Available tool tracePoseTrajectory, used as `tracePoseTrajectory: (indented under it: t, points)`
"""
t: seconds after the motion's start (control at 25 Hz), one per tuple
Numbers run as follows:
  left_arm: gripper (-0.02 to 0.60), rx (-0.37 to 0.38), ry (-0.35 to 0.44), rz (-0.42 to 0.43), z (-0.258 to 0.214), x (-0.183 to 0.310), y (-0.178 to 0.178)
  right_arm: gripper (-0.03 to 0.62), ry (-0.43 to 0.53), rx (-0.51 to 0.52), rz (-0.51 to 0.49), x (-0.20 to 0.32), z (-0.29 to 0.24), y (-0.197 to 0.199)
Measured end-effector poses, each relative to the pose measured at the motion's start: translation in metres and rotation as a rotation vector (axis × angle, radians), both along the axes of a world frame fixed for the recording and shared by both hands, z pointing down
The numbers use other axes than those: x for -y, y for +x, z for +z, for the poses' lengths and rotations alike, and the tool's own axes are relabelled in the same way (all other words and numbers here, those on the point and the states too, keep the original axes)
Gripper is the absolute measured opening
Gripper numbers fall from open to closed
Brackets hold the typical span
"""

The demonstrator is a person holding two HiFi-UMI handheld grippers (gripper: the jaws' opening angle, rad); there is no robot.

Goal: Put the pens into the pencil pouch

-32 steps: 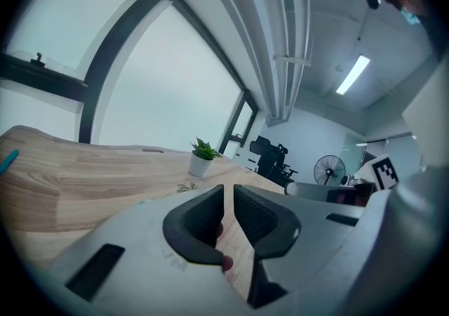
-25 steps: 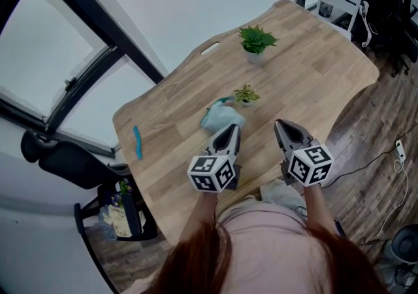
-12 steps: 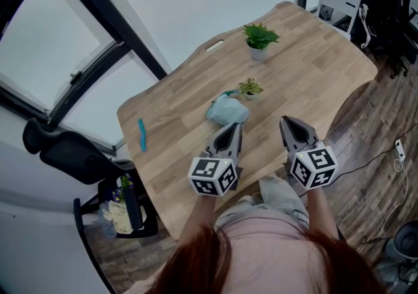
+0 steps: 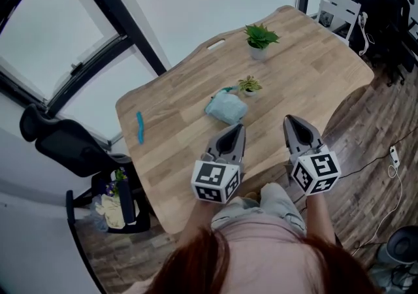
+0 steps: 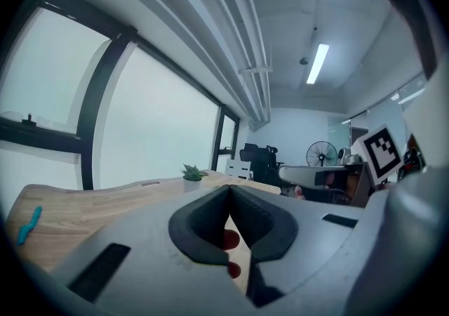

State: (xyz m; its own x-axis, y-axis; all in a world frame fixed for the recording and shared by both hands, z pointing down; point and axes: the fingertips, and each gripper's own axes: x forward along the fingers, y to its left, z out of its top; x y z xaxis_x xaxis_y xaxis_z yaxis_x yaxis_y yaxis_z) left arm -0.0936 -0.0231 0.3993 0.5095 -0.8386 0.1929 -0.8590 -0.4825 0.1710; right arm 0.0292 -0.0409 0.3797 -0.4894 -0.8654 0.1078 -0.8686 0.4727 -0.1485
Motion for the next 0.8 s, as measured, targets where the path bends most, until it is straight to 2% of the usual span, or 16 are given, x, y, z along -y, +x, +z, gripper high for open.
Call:
tracePoseTrajectory:
  t: [0.2, 0.52, 0.8]
  points:
    - [0.002, -0.016, 0.020, -0.019, -0.012, -0.002, 0.011, 0.000, 0.011, -0.001, -0.032, -0.004, -0.005, 0.005]
    - [0.002, 0.001, 0.083, -0.069, -0.046, -0.004, 0.043, 0.000, 0.034, -0.017, -0.112, -0.004, -0.024, 0.029]
    - [0.003, 0.001, 0.097, -0.114, -0.056, -0.008, 0.069, 0.000, 0.040, -0.012, -0.179, -0.006, -0.031, 0.049]
